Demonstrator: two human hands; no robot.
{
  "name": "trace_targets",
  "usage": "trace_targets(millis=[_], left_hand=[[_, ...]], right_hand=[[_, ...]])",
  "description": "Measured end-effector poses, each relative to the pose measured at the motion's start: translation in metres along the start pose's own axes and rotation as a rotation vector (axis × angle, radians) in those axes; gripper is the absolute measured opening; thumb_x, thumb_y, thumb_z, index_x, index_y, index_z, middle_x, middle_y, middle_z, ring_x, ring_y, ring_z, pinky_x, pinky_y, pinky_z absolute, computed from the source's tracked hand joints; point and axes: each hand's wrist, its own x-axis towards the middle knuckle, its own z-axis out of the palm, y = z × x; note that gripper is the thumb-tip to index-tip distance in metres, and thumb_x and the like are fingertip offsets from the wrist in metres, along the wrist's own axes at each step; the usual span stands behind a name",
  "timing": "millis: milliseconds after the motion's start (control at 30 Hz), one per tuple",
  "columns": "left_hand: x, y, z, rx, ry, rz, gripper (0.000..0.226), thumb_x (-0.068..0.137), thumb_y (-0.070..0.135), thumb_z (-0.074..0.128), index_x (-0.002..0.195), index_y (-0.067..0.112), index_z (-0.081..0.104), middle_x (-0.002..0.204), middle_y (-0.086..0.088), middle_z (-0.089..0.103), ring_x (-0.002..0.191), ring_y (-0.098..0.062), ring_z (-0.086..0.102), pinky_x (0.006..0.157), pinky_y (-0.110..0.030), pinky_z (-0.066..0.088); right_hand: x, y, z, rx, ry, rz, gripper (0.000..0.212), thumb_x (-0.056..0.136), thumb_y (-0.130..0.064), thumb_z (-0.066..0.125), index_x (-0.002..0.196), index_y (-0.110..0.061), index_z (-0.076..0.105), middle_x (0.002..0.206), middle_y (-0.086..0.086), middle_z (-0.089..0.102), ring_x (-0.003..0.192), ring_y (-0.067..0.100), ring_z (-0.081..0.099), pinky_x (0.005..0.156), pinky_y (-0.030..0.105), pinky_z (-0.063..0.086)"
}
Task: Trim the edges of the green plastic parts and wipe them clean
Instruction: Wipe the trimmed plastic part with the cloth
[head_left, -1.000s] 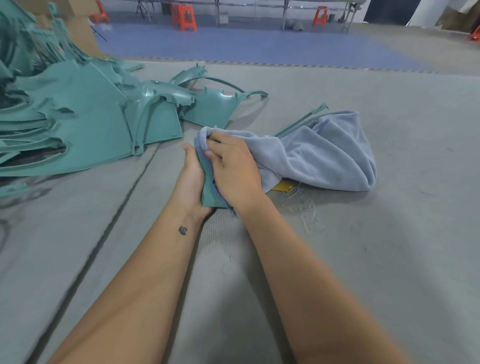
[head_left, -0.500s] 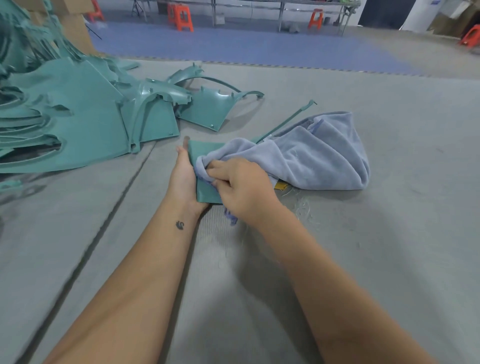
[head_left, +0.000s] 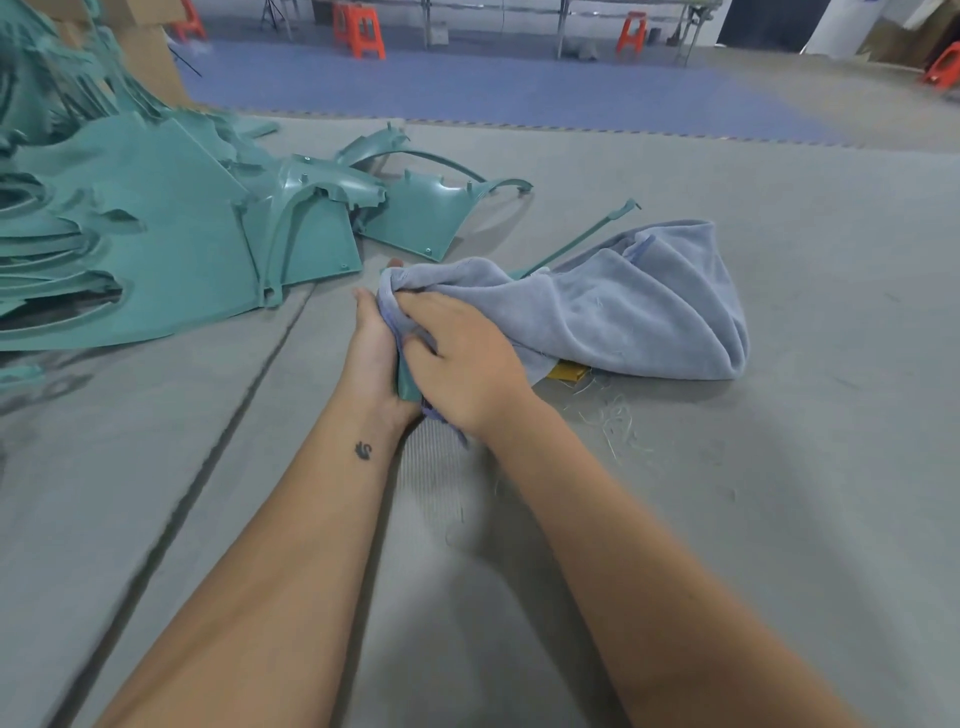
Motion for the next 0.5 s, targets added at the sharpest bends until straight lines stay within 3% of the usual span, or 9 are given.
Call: trace_targets(millis=[100,167,267,333,400,500], left_hand=[[-0.004,0.002,-0.001,0.169,0.049,-0.058,0.066,0.101,0.057,0.014,0.147,0.014,0.035,0.144,-0.003,0.05,0.131,-0.022,0.049,0.095,-0.03,0.045],[-0.006,0.001,0.003,0.025,-0.019,0.034,0.056,0.104,0.05,0.019,0.141,0.016,0.043,0.126,0.0,0.065,0.122,-0.017,0.056,0.096,-0.024,0.047],[-0.01,-0.003,0.013,0.057,-0.025,0.039,0.057,0.102,0.053,0.022,0.142,0.018,0.044,0.115,0.001,0.066,0.123,-0.018,0.056,0.11,-0.028,0.036],[-0.01,-0.004,0.01,0.139,0.014,0.062,0.055,0.101,0.056,0.024,0.137,0.025,0.053,0.099,0.004,0.065,0.115,-0.017,0.062,0.101,-0.028,0.044],[-0.009,-0.002,0.009,0.154,0.049,0.001,0.056,0.097,0.064,0.027,0.111,0.032,0.07,0.092,0.0,0.069,0.093,-0.017,0.068,0.075,-0.028,0.055],[-0.005,0.001,0.005,0.218,0.086,-0.102,0.068,0.092,0.072,0.026,0.107,0.019,0.066,0.095,-0.005,0.073,0.086,-0.019,0.068,0.058,-0.024,0.051]], right_hand=[[0.011,0.0,-0.002,-0.019,-0.012,0.028,0.029,0.092,-0.007,0.046,0.113,-0.012,0.065,0.105,-0.002,0.068,0.096,0.012,0.06,0.09,0.024,0.046],[0.014,0.001,-0.006,-0.047,-0.019,0.042,0.03,0.095,-0.009,0.045,0.119,-0.011,0.063,0.113,0.0,0.067,0.105,0.014,0.058,0.098,0.03,0.043],[0.011,0.001,-0.007,-0.08,0.0,0.057,0.032,0.097,-0.013,0.045,0.125,-0.011,0.061,0.12,0.002,0.066,0.114,0.016,0.056,0.103,0.032,0.041],[0.007,-0.003,-0.007,-0.147,-0.018,0.11,0.024,0.097,-0.016,0.045,0.108,-0.014,0.066,0.096,0.0,0.07,0.093,0.015,0.062,0.086,0.033,0.048],[0.005,-0.005,-0.011,-0.276,-0.097,0.16,0.023,0.094,-0.019,0.044,0.081,-0.016,0.063,0.07,-0.003,0.065,0.069,0.015,0.059,0.067,0.035,0.048],[-0.015,-0.005,-0.018,-0.428,-0.016,0.072,0.029,0.092,-0.024,0.046,0.065,-0.017,0.055,0.06,-0.002,0.058,0.058,0.017,0.051,0.055,0.034,0.04]])
